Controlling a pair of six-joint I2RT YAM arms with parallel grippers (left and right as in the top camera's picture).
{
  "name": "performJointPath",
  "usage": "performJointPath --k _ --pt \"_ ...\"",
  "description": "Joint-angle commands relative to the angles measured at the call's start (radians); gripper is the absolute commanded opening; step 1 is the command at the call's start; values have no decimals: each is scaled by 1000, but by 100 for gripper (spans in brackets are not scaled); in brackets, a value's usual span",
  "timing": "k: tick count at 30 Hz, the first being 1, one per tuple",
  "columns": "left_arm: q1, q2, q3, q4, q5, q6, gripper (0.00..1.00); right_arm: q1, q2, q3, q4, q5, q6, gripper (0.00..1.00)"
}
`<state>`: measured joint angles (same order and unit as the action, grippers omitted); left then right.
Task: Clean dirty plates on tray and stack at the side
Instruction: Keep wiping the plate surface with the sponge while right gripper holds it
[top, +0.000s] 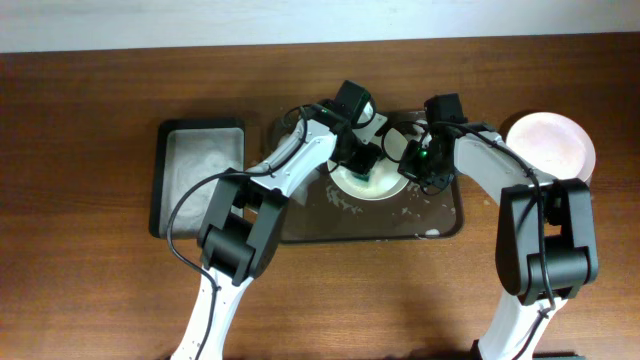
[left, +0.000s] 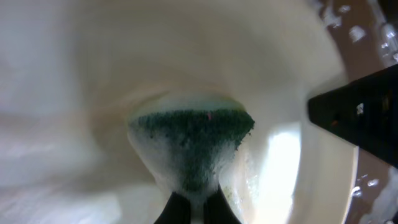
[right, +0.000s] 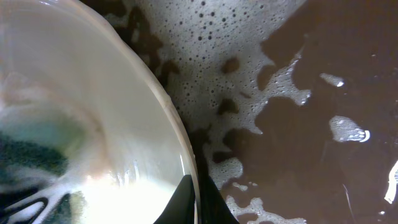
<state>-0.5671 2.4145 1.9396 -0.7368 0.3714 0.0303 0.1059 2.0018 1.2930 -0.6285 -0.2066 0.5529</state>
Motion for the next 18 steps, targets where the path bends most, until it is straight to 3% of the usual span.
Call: performJointPath --k 1,9,14,18 --pt "-39 73 -39 73 86 -21 0 6 47 -32 -14 58 1 4" --pt "-39 73 -39 210 26 -82 0 6 47 -32 -14 58 1 4" --pt "-39 73 -39 214 -300 -222 1 6 47 -32 -14 58 1 4" --pt "-39 73 -39 221 -468 -296 1 6 47 -32 -14 58 1 4"
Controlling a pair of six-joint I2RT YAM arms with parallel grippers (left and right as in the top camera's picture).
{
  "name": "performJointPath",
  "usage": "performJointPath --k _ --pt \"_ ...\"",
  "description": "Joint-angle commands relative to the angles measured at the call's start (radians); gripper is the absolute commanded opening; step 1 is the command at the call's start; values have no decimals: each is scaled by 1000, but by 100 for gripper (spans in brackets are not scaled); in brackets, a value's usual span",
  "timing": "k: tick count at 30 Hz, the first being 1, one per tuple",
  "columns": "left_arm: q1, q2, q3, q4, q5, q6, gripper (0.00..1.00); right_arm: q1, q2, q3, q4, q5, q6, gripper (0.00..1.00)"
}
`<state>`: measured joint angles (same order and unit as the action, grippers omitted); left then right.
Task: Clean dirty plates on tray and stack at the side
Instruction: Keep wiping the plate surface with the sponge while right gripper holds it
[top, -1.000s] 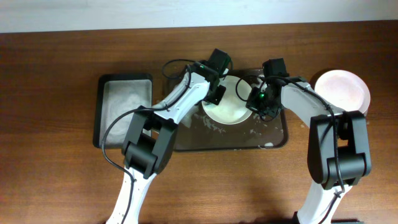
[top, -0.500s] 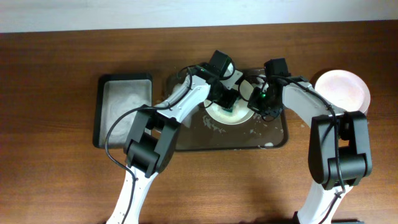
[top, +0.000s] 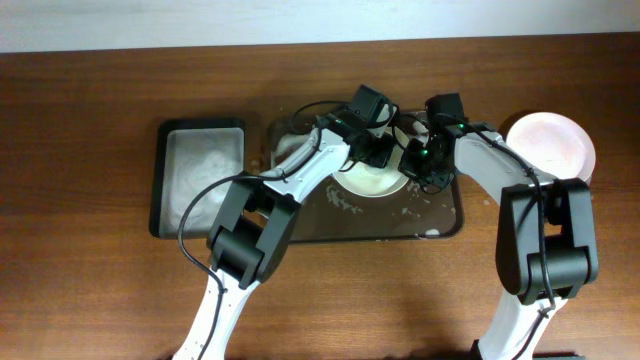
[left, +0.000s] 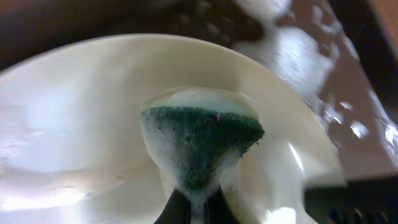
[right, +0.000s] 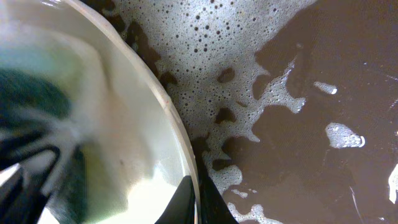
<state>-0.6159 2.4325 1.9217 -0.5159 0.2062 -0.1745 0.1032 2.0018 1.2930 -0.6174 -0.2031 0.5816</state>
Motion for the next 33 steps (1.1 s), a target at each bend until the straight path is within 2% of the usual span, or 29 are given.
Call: performJointPath --k 1,7,11,18,26,29,30,33 --pt "10 55 -21 0 -340 -99 1 9 47 -32 -26 55 -27 4" --pt "10 55 -21 -54 -512 -126 1 9 47 -32 -26 55 -28 4" --pt "10 55 -21 -135 -517 -126 0 9 47 -32 -26 55 -28 4" --pt "10 55 -21 -388 -492 -125 1 9 47 -32 -26 17 -63 4" --pt "45 55 -21 -570 -224 -119 1 8 47 -32 -96 -59 -122 4" --pt "69 55 -21 -600 -43 -24 0 8 47 -32 -133 -68 -154 4" --pt "81 55 -21 -605 74 43 0 8 47 -32 -139 -71 -163 4" --pt "92 55 -21 -589 279 163 0 9 47 -32 -135 -71 -163 4"
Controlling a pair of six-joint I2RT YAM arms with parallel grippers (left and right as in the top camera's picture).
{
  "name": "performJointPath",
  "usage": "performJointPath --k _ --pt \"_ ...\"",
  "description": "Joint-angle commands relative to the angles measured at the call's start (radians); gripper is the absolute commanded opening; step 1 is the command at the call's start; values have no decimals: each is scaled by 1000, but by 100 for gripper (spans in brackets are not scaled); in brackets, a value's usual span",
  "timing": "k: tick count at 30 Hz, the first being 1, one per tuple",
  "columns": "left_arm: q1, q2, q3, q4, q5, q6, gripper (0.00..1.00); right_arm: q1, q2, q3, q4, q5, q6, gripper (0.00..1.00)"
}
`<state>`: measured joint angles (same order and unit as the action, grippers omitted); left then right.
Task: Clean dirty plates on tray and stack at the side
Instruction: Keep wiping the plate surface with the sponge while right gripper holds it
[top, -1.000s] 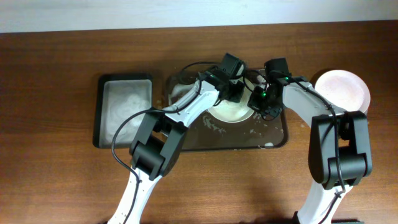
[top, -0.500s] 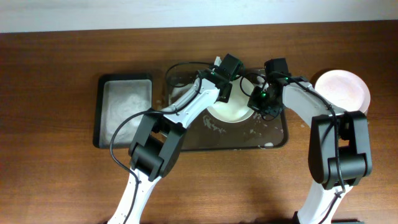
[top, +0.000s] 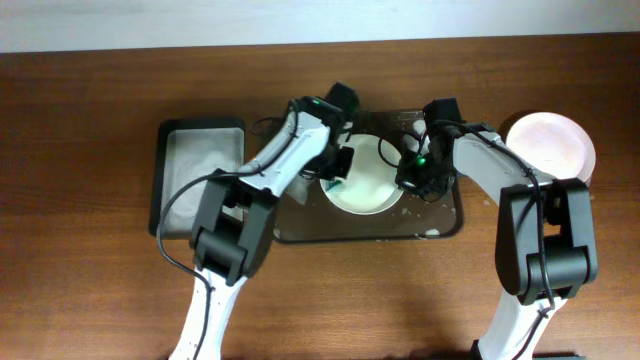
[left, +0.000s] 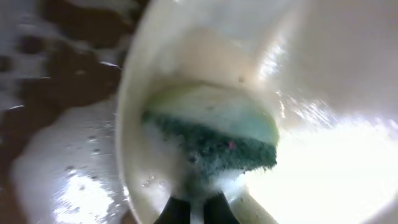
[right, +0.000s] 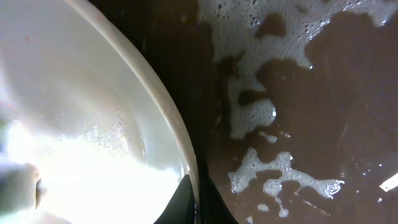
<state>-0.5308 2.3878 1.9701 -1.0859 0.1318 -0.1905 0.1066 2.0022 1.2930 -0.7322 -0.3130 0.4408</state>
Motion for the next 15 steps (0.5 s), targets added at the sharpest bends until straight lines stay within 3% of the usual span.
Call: performJointPath --k 1,4,7,11,15 --pt "7 99 -69 -5 403 208 1 5 47 -32 -18 39 -22 4" --pt "0 99 -69 72 452 217 1 5 47 -32 -12 39 -22 4" --pt "-13 100 -70 185 403 131 1 5 47 -32 -12 39 -22 4" --pt "-10 100 -70 285 167 -67 0 5 47 -35 -12 40 -22 4" --pt "11 100 -69 275 -59 -194 1 5 47 -38 -8 40 -22 4"
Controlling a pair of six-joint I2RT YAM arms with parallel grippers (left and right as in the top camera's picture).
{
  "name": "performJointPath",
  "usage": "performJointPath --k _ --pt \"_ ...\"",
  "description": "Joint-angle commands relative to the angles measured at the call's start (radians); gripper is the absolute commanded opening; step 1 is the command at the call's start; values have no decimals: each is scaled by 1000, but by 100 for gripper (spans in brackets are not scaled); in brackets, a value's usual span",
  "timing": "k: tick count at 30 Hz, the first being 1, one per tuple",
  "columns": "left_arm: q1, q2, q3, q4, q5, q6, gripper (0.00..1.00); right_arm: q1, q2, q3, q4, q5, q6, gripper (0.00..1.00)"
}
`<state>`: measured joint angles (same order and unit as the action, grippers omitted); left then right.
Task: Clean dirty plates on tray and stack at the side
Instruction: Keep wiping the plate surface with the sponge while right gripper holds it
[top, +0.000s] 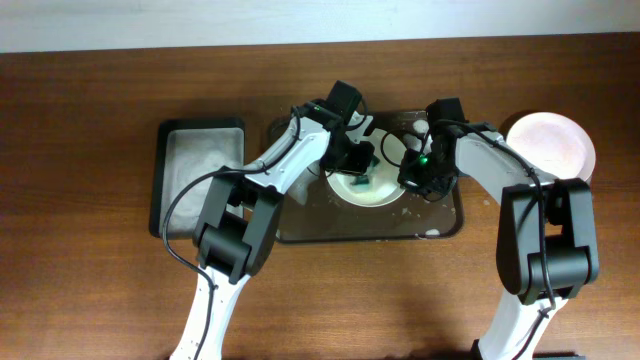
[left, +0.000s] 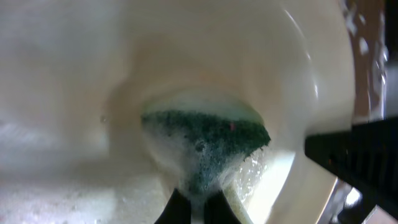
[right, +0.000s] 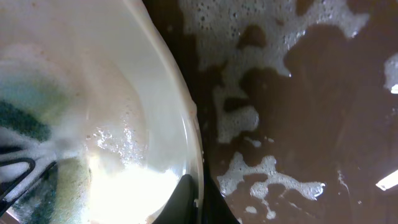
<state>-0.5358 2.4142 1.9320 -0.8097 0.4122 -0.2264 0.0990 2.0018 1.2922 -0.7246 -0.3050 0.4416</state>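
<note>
A white plate (top: 382, 186) lies in the wet brown tray (top: 440, 225), soapy inside (left: 74, 74). My left gripper (top: 358, 168) is shut on a green sponge (left: 205, 140) that presses on the plate's inner face. At the plate's right edge, my right gripper (top: 412, 177) is shut on the plate rim (right: 186, 112). The sponge (right: 25, 121) shows at the left of the right wrist view. A pink-white plate (top: 552, 145) sits on the table at the right.
A dark tray of white foam (top: 198, 175) stands left of the wash tray. Foam patches (right: 249, 118) and water lie on the brown tray floor. Brown tabletop (top: 90, 280) surrounds both trays.
My left gripper with the sponge has moved from the plate's left edge to its middle. The right gripper still pinches the rim, and the plate has shifted slightly.
The sponge was at the plate's centre, with my right gripper shut on the rim. It then stood at the plate's upper right, then at its left edge, and now is back in the middle. The plate stayed in the tray throughout.
</note>
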Motion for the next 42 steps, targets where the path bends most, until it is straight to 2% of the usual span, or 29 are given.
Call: performJointPath --k 1,4,12,17,21,25,27,29,30,35,37,40,42 --pt "18 74 -31 -8 -397 -168 1 13 47 -37 -15 32 -23 4" --pt "20 74 -31 -26 -488 -171 1 13 47 -37 -12 32 -23 4" --pt "23 72 -13 -122 -465 -162 1 13 47 -37 -12 32 -23 4" --pt "27 71 66 -172 -618 -162 0 13 47 -37 -11 31 -23 4" --pt "13 71 95 -140 -768 -162 1 13 47 -37 -11 31 -23 4" --pt "8 85 94 -89 -758 -162 0 13 47 -37 -8 31 -23 4" --pt "5 90 94 -89 -701 -145 1 13 47 -37 -8 31 -23 4" --pt "2 92 93 -89 -565 -60 0 13 47 -37 -8 31 -23 4" --pt "0 91 93 -88 -403 10 0 13 47 -37 -8 31 -23 4" --pt "3 91 93 -97 -35 120 0 13 47 -37 -8 32 -23 4" --pt "3 91 93 -117 36 138 0 13 47 -37 -8 32 -23 4" --pt "3 91 93 -165 59 146 0 13 47 -37 -8 31 -23 4" --pt "3 91 93 -198 126 212 0 13 47 -37 -8 32 -23 4"
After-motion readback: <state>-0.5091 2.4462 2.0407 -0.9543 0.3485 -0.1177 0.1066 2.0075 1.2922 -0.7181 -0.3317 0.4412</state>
